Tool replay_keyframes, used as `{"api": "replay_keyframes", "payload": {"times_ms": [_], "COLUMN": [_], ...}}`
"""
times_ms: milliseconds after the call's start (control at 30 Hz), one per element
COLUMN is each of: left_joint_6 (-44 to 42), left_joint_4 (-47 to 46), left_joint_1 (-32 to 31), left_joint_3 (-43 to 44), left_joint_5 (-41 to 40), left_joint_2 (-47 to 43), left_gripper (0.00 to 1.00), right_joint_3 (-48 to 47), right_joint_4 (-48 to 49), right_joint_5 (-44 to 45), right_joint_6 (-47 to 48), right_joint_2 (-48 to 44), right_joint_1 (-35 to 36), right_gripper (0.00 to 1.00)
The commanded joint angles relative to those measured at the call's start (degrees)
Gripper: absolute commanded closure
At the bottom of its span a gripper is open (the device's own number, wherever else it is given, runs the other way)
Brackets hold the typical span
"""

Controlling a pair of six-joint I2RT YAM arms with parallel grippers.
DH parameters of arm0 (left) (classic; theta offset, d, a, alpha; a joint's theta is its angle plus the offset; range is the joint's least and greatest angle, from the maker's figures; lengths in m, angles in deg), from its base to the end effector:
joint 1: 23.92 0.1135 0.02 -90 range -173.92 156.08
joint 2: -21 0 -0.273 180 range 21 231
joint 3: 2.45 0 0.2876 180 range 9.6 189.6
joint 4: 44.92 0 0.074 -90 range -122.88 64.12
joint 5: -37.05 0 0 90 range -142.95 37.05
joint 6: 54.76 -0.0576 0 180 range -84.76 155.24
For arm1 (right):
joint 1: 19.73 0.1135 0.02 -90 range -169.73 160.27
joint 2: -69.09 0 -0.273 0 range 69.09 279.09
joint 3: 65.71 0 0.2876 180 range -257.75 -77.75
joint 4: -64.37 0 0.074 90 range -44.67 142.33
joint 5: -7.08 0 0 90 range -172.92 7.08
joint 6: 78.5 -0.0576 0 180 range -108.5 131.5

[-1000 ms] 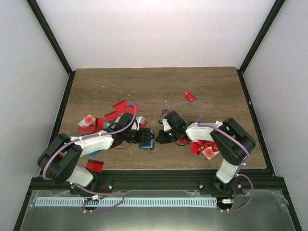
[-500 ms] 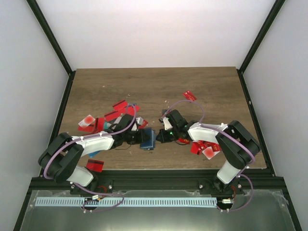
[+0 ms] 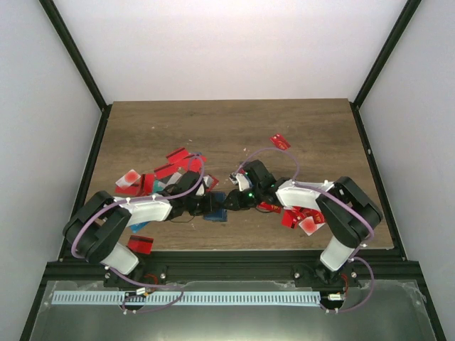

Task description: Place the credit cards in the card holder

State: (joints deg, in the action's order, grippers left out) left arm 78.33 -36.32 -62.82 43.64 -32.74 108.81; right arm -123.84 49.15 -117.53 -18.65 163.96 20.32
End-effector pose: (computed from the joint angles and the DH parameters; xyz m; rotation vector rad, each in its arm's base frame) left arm 0.2256 -0.2076 0.0964 0.0740 2.6741 -0.9910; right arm 0.2457 0.2493 0.1179 -0.5179 2.6445 1.2141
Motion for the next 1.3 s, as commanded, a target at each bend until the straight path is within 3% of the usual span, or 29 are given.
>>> {"api": "replay_keyframes", "payload": {"times_ms": [0,133,300,533,733,900,1033,1267], "left_joint_6": [-0.4,-0.6,-0.6,0.3,-0.8,-4.5,-6.6,-7.3], "left_joint_4": [0.5,0.3,0.1,0.0,8.1,19.8,23.1,17.5], "left_joint_1": [-0.2,-0.2,-0.3,-0.2,-0.2,-0.1,0.3,0.2], "left_joint_3": [-0.8,-0.9,-1.3,-1.7,1.1,4.3,4.4,3.2], "left_joint_5": [-0.5,0.0,0.5,4.0,3.7,-6.1,-12.3,-10.1], "left_joint_2": [0.9,0.7,0.0,-5.2,-13.9,-17.5,-14.3,-3.8], "left_gripper": [0.96,0.96,0.96,0.96,0.94,0.91,0.92,0.96], "right_joint_3": [-2.1,-3.1,-4.3,-5.2,-4.8,-4.4,-4.5,-5.0], "right_joint_4": [3.7,4.8,5.0,3.7,3.8,4.6,4.7,5.8], "right_joint_5": [-4.1,-4.1,-3.6,-2.6,-2.5,-2.9,-3.2,-7.4], "right_joint_6": [-1.7,-2.5,-3.1,-3.2,-3.0,-3.3,-3.2,-2.7], "right_joint_2": [2.9,4.7,6.7,9.7,11.7,12.2,11.8,11.0], "right_joint_1": [0.3,0.3,0.3,0.3,0.3,0.3,0.3,0.3], "right_gripper": [0.78,0.82,0.95,0.99,0.99,0.99,0.99,0.99]}}
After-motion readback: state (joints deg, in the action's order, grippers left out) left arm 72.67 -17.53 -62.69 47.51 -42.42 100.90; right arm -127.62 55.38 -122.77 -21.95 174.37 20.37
